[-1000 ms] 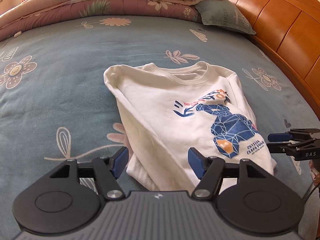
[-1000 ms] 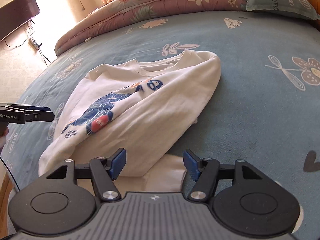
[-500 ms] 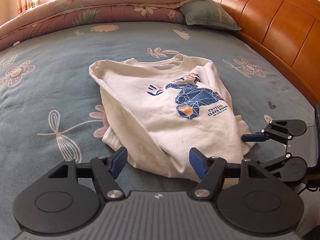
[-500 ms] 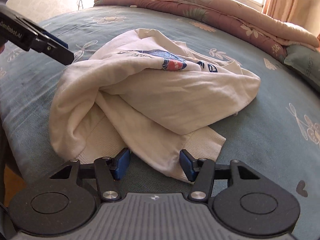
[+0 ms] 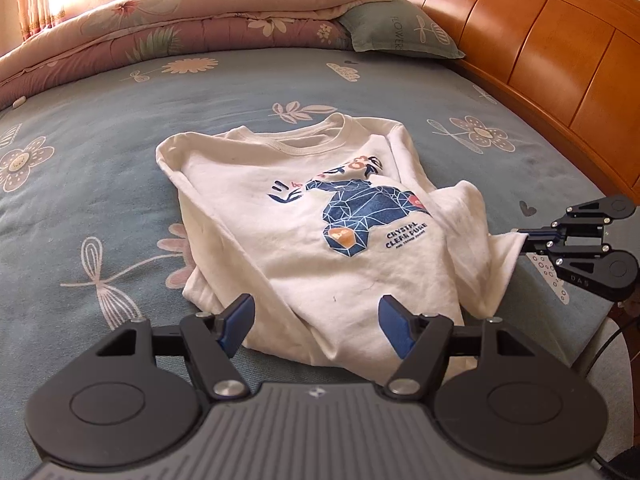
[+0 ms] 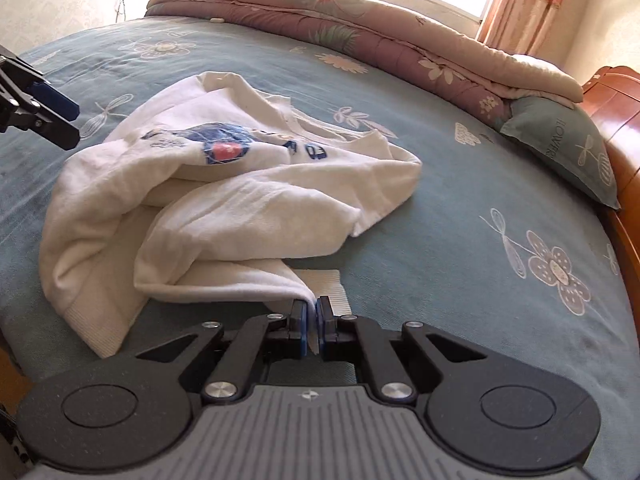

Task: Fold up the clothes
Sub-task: 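Grasp a sleeve cuff with the right gripper and pull it outward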

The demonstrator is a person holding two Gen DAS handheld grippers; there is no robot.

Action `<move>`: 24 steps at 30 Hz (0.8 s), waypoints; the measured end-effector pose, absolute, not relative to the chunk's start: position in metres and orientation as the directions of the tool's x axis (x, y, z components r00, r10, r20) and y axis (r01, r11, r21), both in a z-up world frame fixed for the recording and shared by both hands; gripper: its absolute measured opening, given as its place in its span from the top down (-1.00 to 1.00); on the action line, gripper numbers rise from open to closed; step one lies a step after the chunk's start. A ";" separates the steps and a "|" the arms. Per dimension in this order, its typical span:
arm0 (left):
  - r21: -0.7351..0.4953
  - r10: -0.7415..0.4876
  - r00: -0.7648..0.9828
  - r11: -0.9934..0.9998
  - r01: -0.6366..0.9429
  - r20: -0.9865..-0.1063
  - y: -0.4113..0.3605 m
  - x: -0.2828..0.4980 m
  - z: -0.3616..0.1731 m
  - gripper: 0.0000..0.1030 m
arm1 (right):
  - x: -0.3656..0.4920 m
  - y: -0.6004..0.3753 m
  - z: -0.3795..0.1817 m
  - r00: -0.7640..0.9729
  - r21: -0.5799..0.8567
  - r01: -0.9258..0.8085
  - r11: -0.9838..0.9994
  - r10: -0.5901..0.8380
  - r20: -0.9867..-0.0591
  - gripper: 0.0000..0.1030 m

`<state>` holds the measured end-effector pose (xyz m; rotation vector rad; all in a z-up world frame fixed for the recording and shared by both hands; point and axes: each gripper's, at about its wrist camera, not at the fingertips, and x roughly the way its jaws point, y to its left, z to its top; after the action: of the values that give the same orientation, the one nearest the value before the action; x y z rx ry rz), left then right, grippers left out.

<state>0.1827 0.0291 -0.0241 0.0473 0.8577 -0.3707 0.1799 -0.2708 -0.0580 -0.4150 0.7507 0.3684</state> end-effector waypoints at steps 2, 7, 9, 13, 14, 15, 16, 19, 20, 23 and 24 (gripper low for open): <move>-0.104 -0.301 0.590 0.933 0.344 -0.749 0.026 0.184 -0.024 -0.34 | 0.183 -0.288 -0.056 0.686 -0.243 -0.418 0.875 0.129 -0.716 0.83; -0.100 -0.305 0.585 0.929 0.356 -0.752 0.020 0.184 -0.024 -0.34 | 0.185 -0.340 -0.052 0.704 -0.287 -0.296 0.911 0.005 -0.710 0.83; -0.097 -0.301 0.583 0.930 0.354 -0.755 0.018 0.185 -0.024 -0.34 | 0.184 -0.361 -0.052 0.706 -0.304 -0.243 0.921 -0.047 -0.707 0.83; -0.092 -0.294 0.580 0.931 0.352 -0.760 0.016 0.188 -0.025 -0.34 | 0.181 -0.401 -0.051 0.701 -0.341 -0.139 0.930 -0.151 -0.697 0.83; -0.090 -0.293 0.580 0.931 0.353 -0.760 0.015 0.188 -0.025 -0.34 | 0.181 -0.410 -0.050 0.698 -0.349 -0.114 0.930 -0.175 -0.694 0.83; -0.088 -0.291 0.579 0.931 0.354 -0.762 0.015 0.188 -0.025 -0.34 | 0.180 -0.419 -0.050 0.694 -0.358 -0.091 0.929 -0.198 -0.692 0.83; -0.086 -0.290 0.578 0.931 0.354 -0.763 0.014 0.189 -0.025 -0.34 | 0.178 -0.427 -0.050 0.688 -0.370 -0.074 0.926 -0.221 -0.691 0.83; -0.083 -0.287 0.576 0.932 0.354 -0.765 0.012 0.190 -0.025 -0.34 | 0.173 -0.450 -0.052 0.669 -0.412 -0.016 0.911 -0.296 -0.681 0.83; -0.083 -0.287 0.575 0.931 0.355 -0.766 0.011 0.190 -0.025 -0.34 | 0.172 -0.457 -0.052 0.663 -0.425 0.002 0.905 -0.320 -0.677 0.83; -0.076 -0.284 0.571 0.930 0.360 -0.770 0.008 0.191 -0.026 -0.34 | 0.170 -0.477 -0.052 0.647 -0.451 0.051 0.891 -0.373 -0.664 0.83; -0.073 -0.282 0.569 0.929 0.361 -0.772 0.007 0.192 -0.027 -0.34 | 0.171 -0.482 -0.052 0.645 -0.465 0.064 0.883 -0.392 -0.655 0.83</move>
<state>0.1916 0.0069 -0.0266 0.0963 0.8881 -0.3786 0.1707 -0.4823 -0.0524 -0.4262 0.8342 -0.2689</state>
